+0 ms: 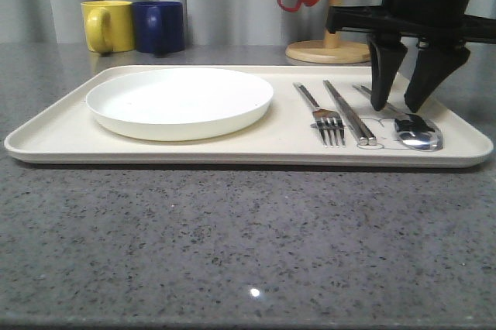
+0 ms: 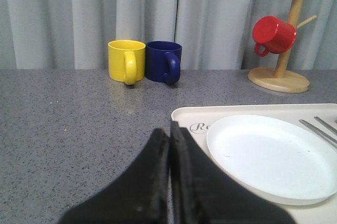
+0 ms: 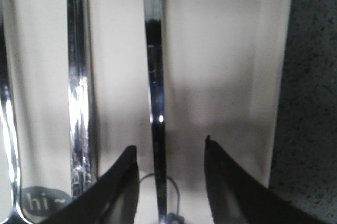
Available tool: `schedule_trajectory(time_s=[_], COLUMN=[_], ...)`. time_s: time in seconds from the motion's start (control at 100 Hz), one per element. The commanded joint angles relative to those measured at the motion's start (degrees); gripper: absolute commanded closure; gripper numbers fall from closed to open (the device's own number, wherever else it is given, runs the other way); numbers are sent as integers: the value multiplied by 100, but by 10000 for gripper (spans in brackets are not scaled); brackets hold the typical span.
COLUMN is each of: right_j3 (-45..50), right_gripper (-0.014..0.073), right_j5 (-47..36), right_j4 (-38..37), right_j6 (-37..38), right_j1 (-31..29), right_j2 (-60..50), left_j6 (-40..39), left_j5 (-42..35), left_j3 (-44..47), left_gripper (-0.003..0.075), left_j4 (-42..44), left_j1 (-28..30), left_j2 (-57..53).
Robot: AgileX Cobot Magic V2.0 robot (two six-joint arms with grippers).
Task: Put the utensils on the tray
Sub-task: 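Open the right gripper and lift it away from the spoon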
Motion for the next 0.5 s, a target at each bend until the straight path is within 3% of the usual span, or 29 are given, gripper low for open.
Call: schedule_trajectory(time_s=[0.0,0.33,0.49], right_j3=[-141,-120,325], right_gripper=[228,228,231], right_j5=[-198,-355,-681], right_j4=[-85,-914,-1154], right_j6=[-4,-15,-27], right_j1=[-7,-210,-385], right_j2=[-388,-1368,-2153], left_j6=[-30,-30,-30], left_j5=[-410,-410,-410], left_j3=[-147,-147,-147], left_gripper=[738,738,738], left_j4=[-30,-30,-30], left_j1=[-22,-22,-22], left_j2=[45,45,45])
